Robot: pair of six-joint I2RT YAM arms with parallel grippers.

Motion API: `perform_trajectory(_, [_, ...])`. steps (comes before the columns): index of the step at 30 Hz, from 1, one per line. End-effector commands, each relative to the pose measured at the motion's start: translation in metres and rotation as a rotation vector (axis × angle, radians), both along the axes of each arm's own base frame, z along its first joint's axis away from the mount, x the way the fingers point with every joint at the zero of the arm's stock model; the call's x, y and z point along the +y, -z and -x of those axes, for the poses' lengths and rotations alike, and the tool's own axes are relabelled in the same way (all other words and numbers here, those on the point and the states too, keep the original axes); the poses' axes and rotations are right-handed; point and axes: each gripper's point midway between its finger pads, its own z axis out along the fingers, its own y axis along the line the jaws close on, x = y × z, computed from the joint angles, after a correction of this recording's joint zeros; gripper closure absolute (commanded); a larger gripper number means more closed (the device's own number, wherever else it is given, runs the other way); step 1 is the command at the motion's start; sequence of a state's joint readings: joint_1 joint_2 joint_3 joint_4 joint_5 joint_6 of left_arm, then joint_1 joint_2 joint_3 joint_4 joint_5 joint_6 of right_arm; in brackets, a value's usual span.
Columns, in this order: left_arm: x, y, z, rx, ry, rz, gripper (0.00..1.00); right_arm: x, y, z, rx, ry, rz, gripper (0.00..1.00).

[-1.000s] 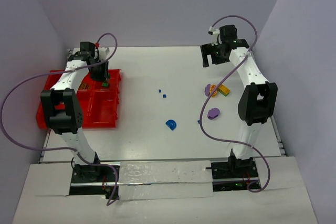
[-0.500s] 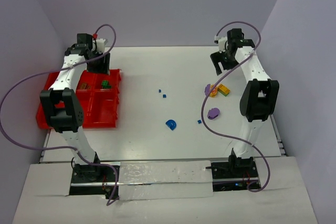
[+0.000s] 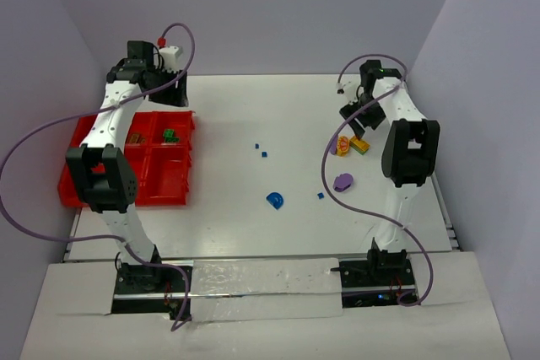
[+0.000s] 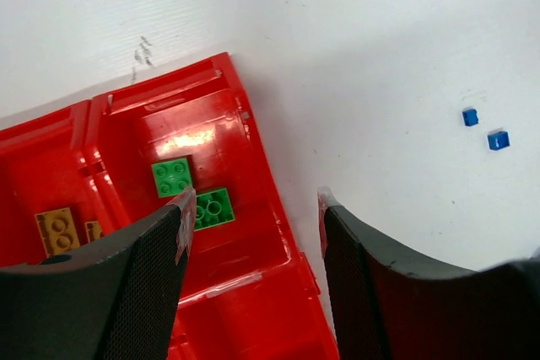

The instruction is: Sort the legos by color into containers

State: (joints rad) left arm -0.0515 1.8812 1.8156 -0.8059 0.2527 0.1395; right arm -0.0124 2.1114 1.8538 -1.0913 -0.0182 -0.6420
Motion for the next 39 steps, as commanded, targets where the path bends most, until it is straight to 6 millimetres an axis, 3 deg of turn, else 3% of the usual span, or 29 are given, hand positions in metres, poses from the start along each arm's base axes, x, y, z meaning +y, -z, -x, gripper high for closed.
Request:
perform_trajectory(1, [-0.011, -0.031, 0.0, -0.069, 0.035, 0.031, 0.33, -0.007, 0.005, 0.006, 0.061, -0.067, 0.019, 0.3])
perform_trajectory(10, [-0.015, -0.025, 0.0, -0.049, 0.03, 0.033, 0.33, -0.001, 0.028, 0.01, 0.133, -0.097, -0.015, 0.29])
perform_trajectory(16, [-0.017, -0.021, 0.0, -0.04, 0.032, 0.017, 0.33, 0.001, 0.045, 0.006, 0.151, -0.092, -0.025, 0.38])
perform_trajectory(19, [-0.018, -0.019, 0.0, -0.037, 0.036, 0.013, 0.33, 0.002, 0.048, 0.006, 0.159, -0.092, -0.032, 0.49])
perform_trajectory(23, [-0.019, -0.019, 0.001, -0.035, 0.037, 0.013, 0.33, 0.002, 0.046, 0.012, 0.17, -0.1, -0.04, 0.75])
perform_trajectory(26, [-0.022, -0.023, 0.002, -0.045, 0.052, 0.025, 0.34, 0.005, 0.026, 0.019, 0.158, -0.097, -0.076, 1.0])
perform_trajectory(29, [-0.031, -0.03, 0.008, -0.068, 0.1, 0.068, 0.34, 0.02, -0.011, 0.018, 0.086, -0.101, -0.184, 1.0])
perform_trajectory(32, [-0.062, -0.052, 0.026, -0.141, 0.253, 0.22, 0.32, 0.059, -0.069, 0.003, -0.059, -0.12, -0.391, 1.0])
perform_trajectory(33, [-0.067, -0.061, 0.032, -0.164, 0.282, 0.248, 0.31, 0.082, -0.089, 0.001, -0.094, -0.11, -0.503, 1.0])
perform_trajectory(34, [-0.072, -0.062, 0.034, -0.168, 0.302, 0.276, 0.3, 0.089, -0.099, -0.004, -0.127, -0.127, -0.519, 1.0])
perform_trajectory(37, [-0.089, -0.079, 0.048, -0.202, 0.356, 0.384, 0.28, 0.171, -0.149, -0.012, -0.183, -0.135, -0.782, 1.0])
perform_trajectory(39, [-0.094, -0.089, 0.05, -0.227, 0.35, 0.425, 0.27, 0.205, -0.165, -0.007, -0.138, -0.087, -0.919, 1.0])
